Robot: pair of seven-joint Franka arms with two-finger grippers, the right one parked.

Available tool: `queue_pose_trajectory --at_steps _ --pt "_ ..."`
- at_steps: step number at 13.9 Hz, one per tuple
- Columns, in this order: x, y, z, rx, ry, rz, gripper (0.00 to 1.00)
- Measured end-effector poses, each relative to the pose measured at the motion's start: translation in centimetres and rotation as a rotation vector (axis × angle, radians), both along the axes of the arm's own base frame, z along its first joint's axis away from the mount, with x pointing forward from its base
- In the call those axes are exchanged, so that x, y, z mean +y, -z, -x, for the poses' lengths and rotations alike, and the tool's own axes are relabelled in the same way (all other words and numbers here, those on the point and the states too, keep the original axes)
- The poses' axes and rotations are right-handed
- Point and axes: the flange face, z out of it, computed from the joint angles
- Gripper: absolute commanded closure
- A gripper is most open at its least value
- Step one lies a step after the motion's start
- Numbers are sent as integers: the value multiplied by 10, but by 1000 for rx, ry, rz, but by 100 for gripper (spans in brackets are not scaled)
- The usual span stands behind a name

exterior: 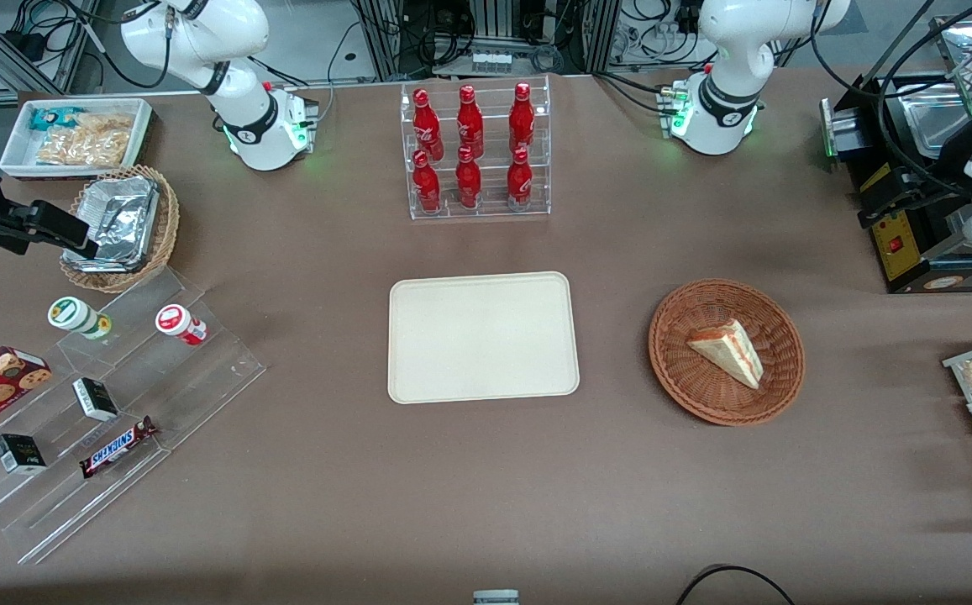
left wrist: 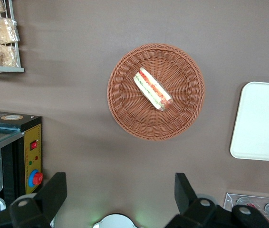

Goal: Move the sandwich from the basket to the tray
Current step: 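Move the left gripper over the wrapped sandwich in the wicker basket, then lower the left gripper and close it on the wrapped sandwich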

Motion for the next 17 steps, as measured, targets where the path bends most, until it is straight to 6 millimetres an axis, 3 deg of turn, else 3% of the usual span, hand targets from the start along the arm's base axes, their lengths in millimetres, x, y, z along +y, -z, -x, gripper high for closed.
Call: queue_pose_trajectory --at_steps 3,6,10,14,17 --pt "1 6 -2 13 -1 0 0" --pt "1 31 -11 52 -1 3 0" --pt "-5 107 -29 51 -61 1 0" --pt "-35 186 -31 -41 -336 -3 0" --pt "-46 229 -22 -79 -570 0 0"
